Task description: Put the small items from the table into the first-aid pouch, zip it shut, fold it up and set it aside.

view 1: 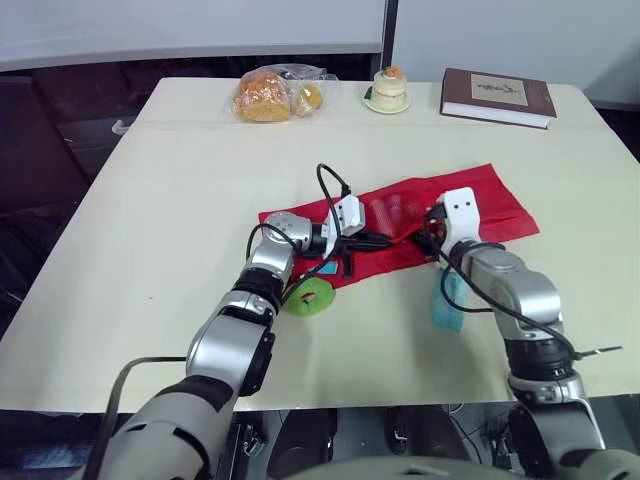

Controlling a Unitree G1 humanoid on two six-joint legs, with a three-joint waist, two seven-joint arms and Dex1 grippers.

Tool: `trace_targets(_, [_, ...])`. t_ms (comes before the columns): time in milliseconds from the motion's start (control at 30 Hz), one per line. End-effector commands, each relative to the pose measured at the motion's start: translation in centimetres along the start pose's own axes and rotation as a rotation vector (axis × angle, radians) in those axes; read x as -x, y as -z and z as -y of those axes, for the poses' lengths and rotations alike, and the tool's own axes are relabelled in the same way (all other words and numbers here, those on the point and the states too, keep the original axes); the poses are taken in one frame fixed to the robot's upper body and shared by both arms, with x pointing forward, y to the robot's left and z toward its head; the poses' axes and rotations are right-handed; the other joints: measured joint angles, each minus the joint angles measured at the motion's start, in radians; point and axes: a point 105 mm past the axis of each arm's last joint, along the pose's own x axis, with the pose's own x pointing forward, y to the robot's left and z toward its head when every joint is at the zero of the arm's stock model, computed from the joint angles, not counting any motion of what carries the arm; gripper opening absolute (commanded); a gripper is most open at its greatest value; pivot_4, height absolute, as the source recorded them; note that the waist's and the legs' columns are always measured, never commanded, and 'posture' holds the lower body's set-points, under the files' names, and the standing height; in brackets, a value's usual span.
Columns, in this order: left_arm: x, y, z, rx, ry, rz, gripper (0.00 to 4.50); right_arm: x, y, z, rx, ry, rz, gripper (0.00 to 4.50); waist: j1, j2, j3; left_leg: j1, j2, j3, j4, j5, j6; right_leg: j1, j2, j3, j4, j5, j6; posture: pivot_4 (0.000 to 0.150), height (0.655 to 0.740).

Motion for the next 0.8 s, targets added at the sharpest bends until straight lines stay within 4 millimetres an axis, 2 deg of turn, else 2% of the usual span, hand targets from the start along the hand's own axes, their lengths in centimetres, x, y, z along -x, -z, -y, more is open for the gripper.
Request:
trace_targets(33, [0.2,-0.8,-0.9,-0.030,-0.028,0.004,0.00,1.8,-0.9,-1.1,0.052,-0.077,0.035,3.03,0.000,0.000,0.000,0.000,0.000,0.000,0.000,0.000,0.000,0.000,0.000,0.000,0.000,0.000,0.000,0.150,0.7289])
trace_targets(100, [0.2,-0.9,-1.0,-0.030,-0.031,0.005,0.00,2.4,-0.8,-1.2,0.059,-0.090,0.030,3.03,-0.001,0.000,0.000,0.000,0.000,0.000,0.000,0.000,0.000,0.000,0.000,0.000,0.000,0.000,0.000,0.150,0.7289])
trace_targets(133, [0.2,-0.9,-1.0,-0.031,-0.029,0.006,0.00,2.5,-0.7,-1.1,0.061,-0.083,0.029,2.54,-0.002,0.000,0.000,0.000,0.000,0.000,0.000,0.000,0.000,0.000,0.000,0.000,0.001,0.000,0.000,0.150,0.7289])
trace_targets(167, [0.2,-0.9,-0.9,-0.033,-0.027,0.006,0.00,2.6,-0.7,-0.9,0.061,-0.073,0.029,2.44,-0.001,0.000,0.000,0.001,0.000,0.000,0.000,0.000,0.000,0.000,0.000,0.000,0.001,0.000,0.000,0.150,0.7289])
trace_targets(233, [0.1,-0.9,-0.9,-0.036,-0.019,0.006,0.00,2.5,-0.5,-0.8,0.060,-0.060,0.024,1.57,0.000,0.000,0.000,0.001,0.000,0.000,0.000,0.000,0.000,0.000,0.001,0.000,0.001,0.000,0.000,0.150,0.7289])
trace_targets(300, [0.0,-1.0,-0.8,-0.041,-0.010,0.006,0.00,2.0,-0.2,-0.4,0.083,-0.028,0.017,1.11,0.000,0.000,0.000,0.000,0.000,0.000,0.000,0.000,0.000,0.000,0.001,0.000,0.000,0.000,0.000,0.150,0.7289])
trace_targets(367, [-0.1,-1.1,-0.7,-0.044,-0.004,0.007,0.00,1.4,0.0,-0.3,0.103,-0.013,0.012,0.20,0.000,0.000,0.000,0.000,0.000,0.000,0.000,0.000,0.000,0.000,0.000,0.000,0.000,0.000,0.000,0.150,0.7289])
trace_targets(400, [-0.1,-1.1,-0.7,-0.045,-0.003,0.008,0.00,1.1,0.0,-0.3,0.113,-0.007,0.014,0.04,0.000,0.000,0.000,0.000,0.000,0.001,0.000,0.000,0.000,0.000,0.000,0.000,0.000,0.000,0.000,0.150,0.7289])
trace_targets(500, [-0.2,-1.2,-0.7,-0.048,0.004,0.007,0.00,0.0,-0.2,-0.3,0.183,0.013,0.018,0.04,-0.001,0.000,0.000,0.000,0.000,0.000,0.000,0.000,0.000,0.000,0.000,0.000,0.000,0.000,0.000,0.150,0.7289])
trace_targets(633, [-0.2,-1.1,-0.4,-0.044,0.027,0.002,0.00,-1.5,-0.8,-0.2,0.181,0.041,0.061,0.04,-0.001,0.000,0.000,0.000,0.000,0.000,0.000,0.000,0.000,0.000,0.000,0.000,0.000,0.000,0.000,0.150,0.7289])
trace_targets(800, [-0.3,-1.1,-0.3,-0.049,0.040,0.000,0.00,-2.8,-2.7,-0.5,0.233,0.064,0.199,0.04,-0.002,0.000,0.000,0.000,0.000,0.001,0.000,0.000,0.000,0.000,0.000,0.000,0.000,0.000,0.000,0.150,0.7289])
